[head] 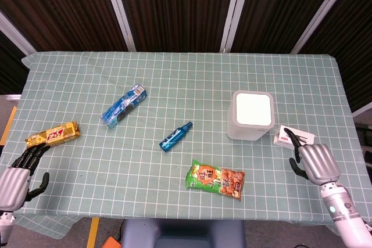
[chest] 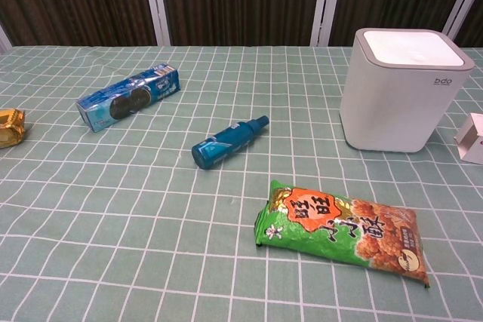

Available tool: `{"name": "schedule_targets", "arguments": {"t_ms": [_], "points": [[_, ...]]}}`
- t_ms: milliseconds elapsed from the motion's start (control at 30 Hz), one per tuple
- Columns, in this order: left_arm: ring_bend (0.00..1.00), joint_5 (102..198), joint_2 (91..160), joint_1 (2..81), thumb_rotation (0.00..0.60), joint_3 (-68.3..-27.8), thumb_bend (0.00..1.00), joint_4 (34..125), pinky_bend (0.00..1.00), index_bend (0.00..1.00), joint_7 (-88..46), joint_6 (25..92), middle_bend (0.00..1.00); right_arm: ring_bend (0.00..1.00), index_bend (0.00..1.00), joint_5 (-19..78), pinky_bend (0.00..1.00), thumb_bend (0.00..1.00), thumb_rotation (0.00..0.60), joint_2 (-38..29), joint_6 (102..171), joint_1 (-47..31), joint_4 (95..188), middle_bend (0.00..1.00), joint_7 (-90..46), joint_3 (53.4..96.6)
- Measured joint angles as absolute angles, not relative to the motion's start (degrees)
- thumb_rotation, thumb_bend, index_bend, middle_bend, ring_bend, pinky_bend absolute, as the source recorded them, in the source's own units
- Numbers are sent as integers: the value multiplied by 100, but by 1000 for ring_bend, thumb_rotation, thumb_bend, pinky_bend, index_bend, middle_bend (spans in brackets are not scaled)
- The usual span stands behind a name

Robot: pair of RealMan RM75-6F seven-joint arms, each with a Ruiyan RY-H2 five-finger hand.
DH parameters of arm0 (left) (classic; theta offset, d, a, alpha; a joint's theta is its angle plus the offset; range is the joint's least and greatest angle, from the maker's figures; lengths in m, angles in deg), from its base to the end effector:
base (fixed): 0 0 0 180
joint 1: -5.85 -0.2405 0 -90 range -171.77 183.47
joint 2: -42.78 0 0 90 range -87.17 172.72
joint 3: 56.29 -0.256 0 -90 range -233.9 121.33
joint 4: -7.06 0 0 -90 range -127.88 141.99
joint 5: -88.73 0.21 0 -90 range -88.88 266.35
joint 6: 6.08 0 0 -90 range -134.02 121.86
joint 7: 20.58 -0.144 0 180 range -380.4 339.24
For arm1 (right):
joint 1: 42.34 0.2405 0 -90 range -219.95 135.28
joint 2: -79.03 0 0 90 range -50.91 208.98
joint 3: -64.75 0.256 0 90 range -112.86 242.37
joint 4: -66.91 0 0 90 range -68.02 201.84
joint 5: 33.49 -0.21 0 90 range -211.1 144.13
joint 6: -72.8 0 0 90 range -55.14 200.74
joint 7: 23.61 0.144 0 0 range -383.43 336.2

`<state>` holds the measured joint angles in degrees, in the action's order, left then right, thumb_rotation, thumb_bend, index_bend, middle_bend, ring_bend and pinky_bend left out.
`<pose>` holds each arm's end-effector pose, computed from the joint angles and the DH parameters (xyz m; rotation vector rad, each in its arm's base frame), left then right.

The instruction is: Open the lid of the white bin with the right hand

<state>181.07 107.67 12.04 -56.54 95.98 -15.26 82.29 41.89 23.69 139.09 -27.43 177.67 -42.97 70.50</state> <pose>-0.3040 0.1767 0.1539 -1.4762 -0.8811 -1.0160 -0.2497 -0.2250 0.1456 1.6438 -0.9332 0.6870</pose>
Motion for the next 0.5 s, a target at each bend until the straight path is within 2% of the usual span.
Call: {"name": "schedule_targets", "arguments": {"t_ms": [500], "points": [[107,18148,10721,1158,600,-5639,532,9595,302,129,-1420,8320,97,749,0,2576,782,547,600,2366,12851,-1599,18164,751,-4907,7383]]}}
